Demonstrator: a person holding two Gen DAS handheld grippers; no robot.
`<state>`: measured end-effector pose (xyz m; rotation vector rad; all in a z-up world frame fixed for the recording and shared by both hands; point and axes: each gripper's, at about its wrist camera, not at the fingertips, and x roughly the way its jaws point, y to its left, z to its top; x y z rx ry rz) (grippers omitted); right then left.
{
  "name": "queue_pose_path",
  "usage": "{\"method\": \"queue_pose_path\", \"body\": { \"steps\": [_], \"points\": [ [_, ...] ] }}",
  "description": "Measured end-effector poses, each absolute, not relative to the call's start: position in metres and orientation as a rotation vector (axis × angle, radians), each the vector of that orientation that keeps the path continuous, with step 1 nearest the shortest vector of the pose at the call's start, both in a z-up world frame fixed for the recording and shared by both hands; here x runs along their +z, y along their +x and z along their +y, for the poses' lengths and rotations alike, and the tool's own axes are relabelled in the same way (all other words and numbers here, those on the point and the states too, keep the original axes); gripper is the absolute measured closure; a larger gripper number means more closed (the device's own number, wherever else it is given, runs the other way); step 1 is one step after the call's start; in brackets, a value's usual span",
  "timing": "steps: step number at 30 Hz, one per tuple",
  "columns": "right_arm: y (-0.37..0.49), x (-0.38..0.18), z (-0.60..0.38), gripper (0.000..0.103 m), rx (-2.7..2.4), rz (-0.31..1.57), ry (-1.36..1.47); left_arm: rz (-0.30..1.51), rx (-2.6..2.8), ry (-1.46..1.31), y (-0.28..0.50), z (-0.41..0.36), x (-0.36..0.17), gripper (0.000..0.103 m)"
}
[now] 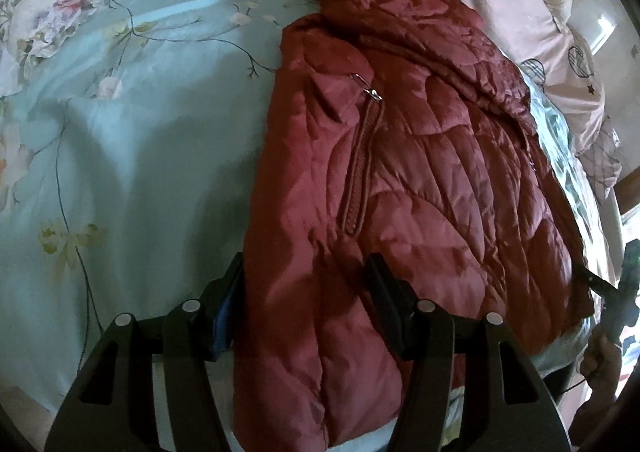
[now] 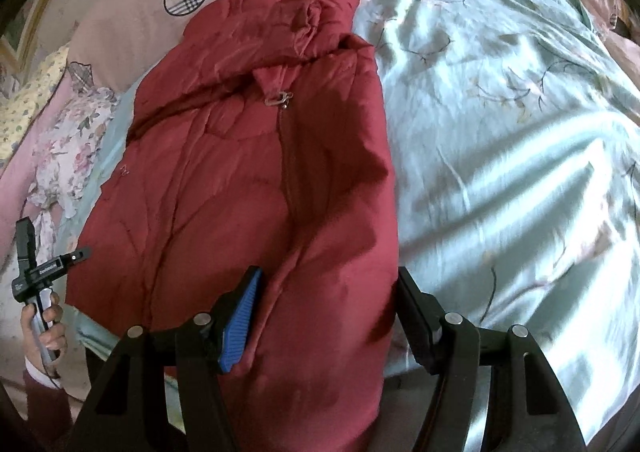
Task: Fold large clothes
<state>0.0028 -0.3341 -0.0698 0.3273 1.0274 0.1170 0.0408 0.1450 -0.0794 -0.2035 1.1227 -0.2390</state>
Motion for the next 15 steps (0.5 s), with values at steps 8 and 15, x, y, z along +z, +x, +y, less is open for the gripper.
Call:
{"method": "queue_pose_path", "body": {
  "steps": [8,15],
  "points": [
    [-0.013,-0.076,-0.338,0.037,0.16,1.026,0.404,1.143,-0.275,-0.187,0.026,0.148,-0.086,0.045],
    [-0.012,-0.078,-0.332,0.042,0.187,1.019,0.408,1.149,-0.314,-0.187,0.017,0.143,-0.091,0.045]
  ]
}}
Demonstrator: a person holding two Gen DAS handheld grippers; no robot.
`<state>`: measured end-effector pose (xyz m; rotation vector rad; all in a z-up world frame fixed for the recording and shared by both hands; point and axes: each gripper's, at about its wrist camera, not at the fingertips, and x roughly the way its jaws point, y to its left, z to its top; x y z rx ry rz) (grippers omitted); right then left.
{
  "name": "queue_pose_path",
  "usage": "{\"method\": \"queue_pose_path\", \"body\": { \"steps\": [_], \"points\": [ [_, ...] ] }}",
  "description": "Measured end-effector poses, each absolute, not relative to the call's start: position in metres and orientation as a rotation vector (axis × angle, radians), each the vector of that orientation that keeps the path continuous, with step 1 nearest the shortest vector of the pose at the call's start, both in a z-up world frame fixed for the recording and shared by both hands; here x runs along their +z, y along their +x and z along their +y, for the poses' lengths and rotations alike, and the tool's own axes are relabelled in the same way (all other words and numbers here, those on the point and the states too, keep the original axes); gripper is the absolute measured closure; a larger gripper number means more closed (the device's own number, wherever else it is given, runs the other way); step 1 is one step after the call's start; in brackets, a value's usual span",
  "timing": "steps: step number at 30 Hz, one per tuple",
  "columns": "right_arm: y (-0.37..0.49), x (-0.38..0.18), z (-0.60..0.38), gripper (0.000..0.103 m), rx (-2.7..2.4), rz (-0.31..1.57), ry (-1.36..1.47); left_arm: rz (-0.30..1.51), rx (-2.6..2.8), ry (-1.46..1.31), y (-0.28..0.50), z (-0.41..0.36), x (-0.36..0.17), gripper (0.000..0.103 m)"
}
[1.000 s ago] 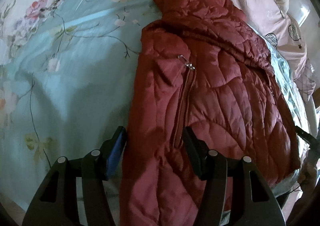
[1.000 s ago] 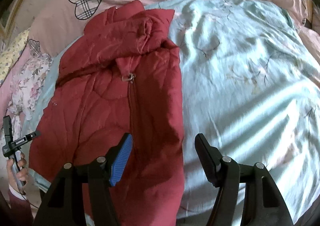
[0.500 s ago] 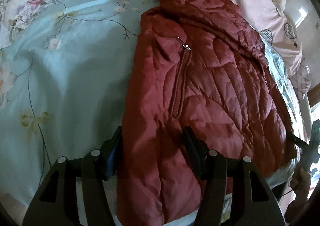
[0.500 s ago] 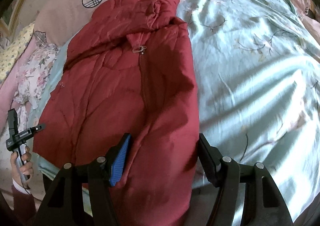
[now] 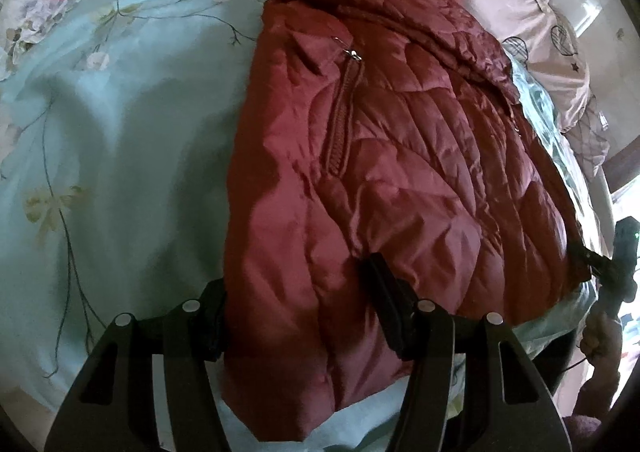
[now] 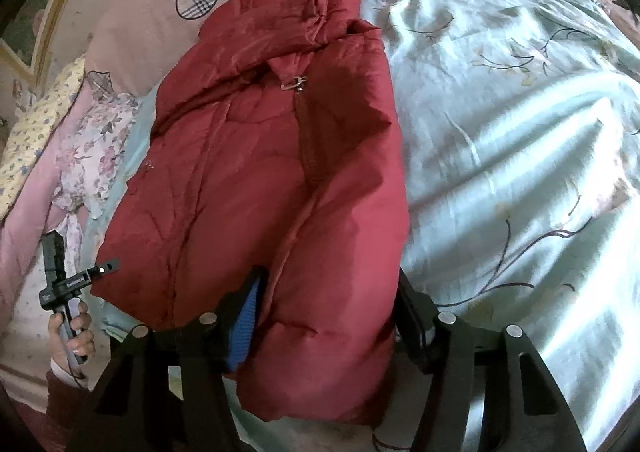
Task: Fold large clothes
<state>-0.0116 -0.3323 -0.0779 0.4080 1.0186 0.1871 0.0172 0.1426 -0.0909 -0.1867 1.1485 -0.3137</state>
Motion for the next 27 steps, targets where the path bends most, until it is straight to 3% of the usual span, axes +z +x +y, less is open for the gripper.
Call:
{"method": "queue_pose_path", "body": {
  "steps": [6,11,14,27],
  "points": [
    [-0.012,-0.081,-0.333,0.052,0.205,1.007,0.43,1.136,-0.347,-0.158,0.012,0.132,-0.09,0.045],
    [-0.018,-0.08,-0.335,0.07,0.216,0.985,0.45,1.111,-0.374,-0.128,0.009,0.129,-0.086,0.068],
    [-0.022,-0.078,-0.335,0.075,0.228,0.973,0.45,1.091,-0.38,-0.131,0.007,0.131,-0.081,0.079],
    [-0.04,-0.042,-0.344,0.08,0.378,0.849,0.521,1.0,-0.452,-0.177,-0.008,0.141,-0.042,0.088]
  ]
}}
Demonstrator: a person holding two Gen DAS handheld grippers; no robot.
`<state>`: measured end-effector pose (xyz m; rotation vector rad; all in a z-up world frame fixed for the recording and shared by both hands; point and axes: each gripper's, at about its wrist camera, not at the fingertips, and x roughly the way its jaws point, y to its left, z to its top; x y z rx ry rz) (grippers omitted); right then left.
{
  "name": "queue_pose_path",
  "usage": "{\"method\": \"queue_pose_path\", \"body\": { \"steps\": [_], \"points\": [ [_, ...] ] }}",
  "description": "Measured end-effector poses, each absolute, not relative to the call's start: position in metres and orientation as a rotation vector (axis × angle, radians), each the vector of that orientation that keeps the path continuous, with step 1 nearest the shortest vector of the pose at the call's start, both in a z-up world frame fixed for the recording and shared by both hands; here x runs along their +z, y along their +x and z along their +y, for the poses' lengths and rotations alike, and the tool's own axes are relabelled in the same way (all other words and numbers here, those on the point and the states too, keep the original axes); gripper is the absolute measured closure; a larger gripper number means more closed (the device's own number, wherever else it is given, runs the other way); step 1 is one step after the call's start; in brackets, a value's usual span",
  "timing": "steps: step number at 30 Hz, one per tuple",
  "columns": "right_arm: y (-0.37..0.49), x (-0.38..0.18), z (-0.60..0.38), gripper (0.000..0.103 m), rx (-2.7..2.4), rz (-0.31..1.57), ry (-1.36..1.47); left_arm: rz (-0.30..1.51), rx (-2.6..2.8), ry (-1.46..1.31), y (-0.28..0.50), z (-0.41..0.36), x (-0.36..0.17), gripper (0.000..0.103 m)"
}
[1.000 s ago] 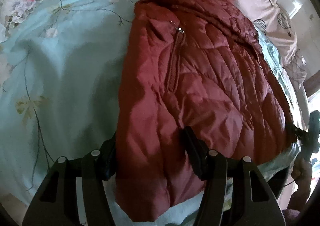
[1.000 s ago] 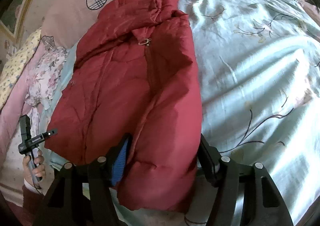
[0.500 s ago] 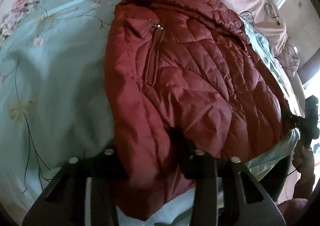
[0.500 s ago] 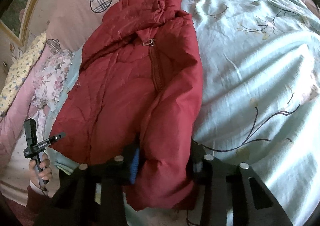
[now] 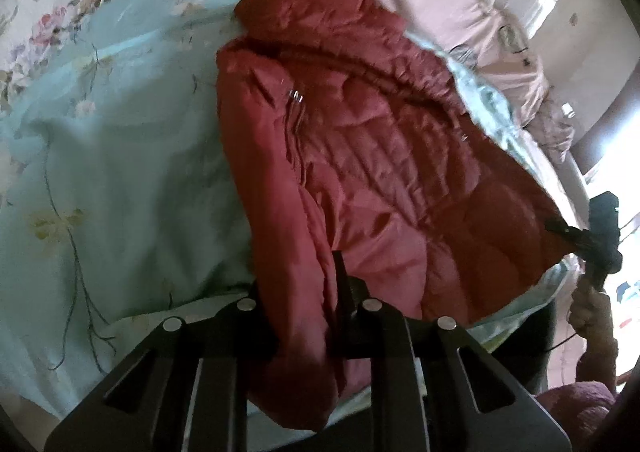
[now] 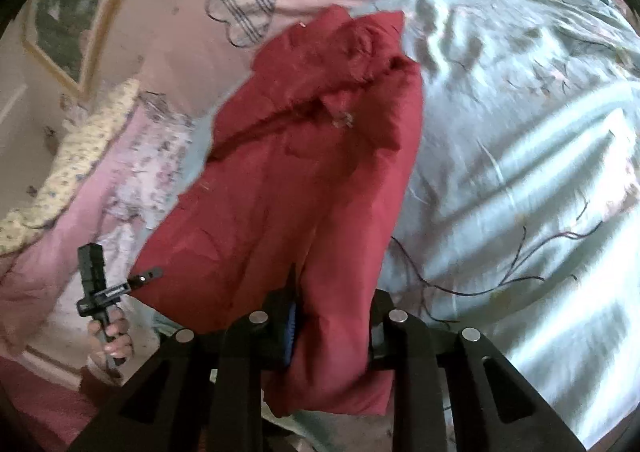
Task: Fold large clothes
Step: 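Lift the hem with both grippers and fold it toward the collar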
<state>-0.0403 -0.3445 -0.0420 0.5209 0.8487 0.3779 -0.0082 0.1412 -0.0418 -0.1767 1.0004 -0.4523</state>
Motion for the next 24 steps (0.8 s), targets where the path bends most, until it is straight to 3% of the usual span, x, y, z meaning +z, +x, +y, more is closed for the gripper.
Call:
{"method": "queue_pose_path", "body": {
  "steps": [12,24],
  "points": [
    [-0.016,0.007,-0.355,0.08,0.416,0.681,0.559,0.81,-0.462,-0.294,0.028,0.161,0.028,0.089],
    [0.04,0.031,-0.358,0.08,0.341,0.585,0.508,0.739,-0.385,-0.332,0.082,0.154,0.049,0.088]
  ]
}}
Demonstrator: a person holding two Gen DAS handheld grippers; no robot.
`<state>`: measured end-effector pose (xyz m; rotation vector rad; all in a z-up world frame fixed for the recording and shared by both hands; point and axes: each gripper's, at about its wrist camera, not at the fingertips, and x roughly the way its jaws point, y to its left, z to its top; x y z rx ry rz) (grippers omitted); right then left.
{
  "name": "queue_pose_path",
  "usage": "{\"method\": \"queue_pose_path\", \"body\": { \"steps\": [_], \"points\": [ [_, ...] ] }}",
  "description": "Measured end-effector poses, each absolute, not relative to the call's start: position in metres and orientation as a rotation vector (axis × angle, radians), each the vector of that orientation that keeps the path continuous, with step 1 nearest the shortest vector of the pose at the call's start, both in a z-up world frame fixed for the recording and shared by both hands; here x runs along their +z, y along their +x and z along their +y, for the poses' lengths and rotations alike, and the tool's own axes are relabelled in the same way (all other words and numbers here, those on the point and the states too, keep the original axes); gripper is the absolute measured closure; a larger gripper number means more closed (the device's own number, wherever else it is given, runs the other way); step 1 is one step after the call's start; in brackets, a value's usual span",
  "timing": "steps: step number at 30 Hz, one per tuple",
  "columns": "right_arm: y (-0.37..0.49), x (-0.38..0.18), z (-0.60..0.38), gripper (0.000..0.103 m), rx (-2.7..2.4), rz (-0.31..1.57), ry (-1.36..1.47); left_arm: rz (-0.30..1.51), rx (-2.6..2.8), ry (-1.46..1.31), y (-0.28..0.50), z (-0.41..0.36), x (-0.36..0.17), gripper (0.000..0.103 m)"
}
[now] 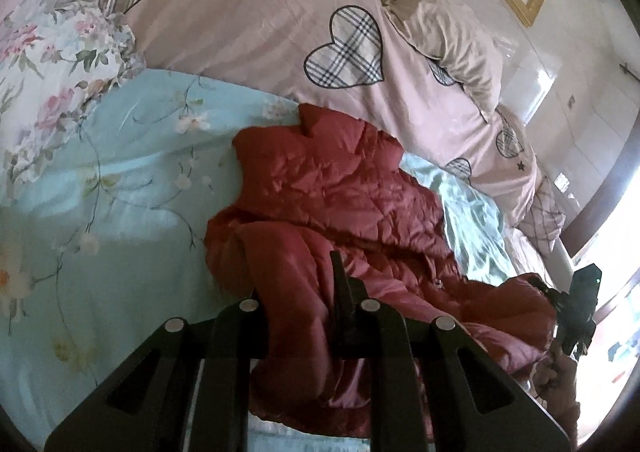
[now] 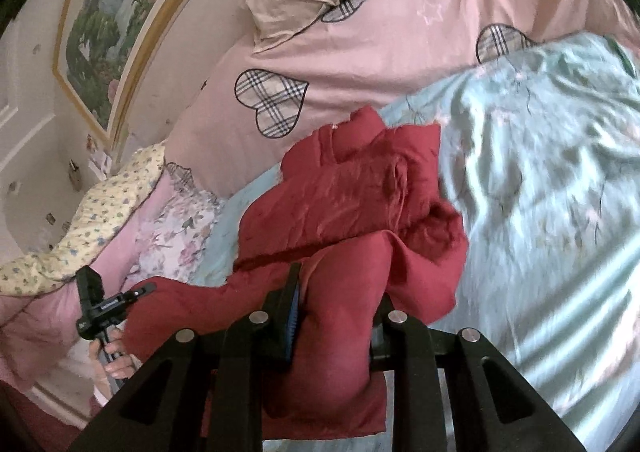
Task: Fold large clothes
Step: 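Lift the hem with both grippers and fold it toward the collar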
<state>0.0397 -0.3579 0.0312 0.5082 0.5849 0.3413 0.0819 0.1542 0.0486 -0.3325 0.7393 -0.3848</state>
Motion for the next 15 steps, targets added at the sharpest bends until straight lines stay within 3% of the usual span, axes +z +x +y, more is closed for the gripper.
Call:
{"method": "queue_pose_path", "body": {
  "steps": [15],
  "points": [
    [0.107,0.05,-0.362,0.079,0.31,0.517,0.535,0.737,-0.311,-0.377,0.149,0.143,0.058,0.088]
  ]
}}
